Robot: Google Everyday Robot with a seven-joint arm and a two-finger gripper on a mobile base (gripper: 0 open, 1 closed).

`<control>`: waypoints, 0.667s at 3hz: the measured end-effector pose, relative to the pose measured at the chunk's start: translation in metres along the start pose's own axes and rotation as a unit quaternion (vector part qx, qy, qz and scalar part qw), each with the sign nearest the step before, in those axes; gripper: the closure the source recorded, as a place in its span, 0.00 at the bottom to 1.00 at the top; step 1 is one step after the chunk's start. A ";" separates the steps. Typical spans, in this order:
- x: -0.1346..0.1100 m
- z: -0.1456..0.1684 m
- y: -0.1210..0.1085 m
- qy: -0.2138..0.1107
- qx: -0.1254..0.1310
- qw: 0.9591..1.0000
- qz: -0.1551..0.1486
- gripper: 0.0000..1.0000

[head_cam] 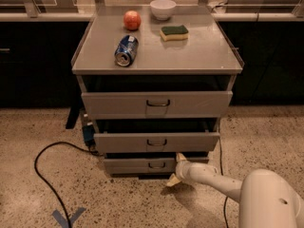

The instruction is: Open bottom drawer

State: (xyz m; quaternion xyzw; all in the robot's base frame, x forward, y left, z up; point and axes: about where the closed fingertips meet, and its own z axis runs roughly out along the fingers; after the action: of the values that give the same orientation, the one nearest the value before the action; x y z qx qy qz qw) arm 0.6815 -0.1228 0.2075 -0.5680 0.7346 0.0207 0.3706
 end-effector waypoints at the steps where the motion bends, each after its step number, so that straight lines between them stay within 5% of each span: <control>1: -0.017 0.011 -0.004 0.009 -0.017 1.000 -0.020 0.00; 2: -0.017 0.024 0.001 0.031 -0.053 0.998 -0.016 0.00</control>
Offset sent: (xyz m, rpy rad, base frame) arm 0.0202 0.0275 -0.0174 -0.0954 0.1838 0.0772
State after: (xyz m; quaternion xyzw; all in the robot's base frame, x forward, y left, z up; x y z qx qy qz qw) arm 0.6946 -0.0980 0.1997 -0.5990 0.7342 0.0356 0.3177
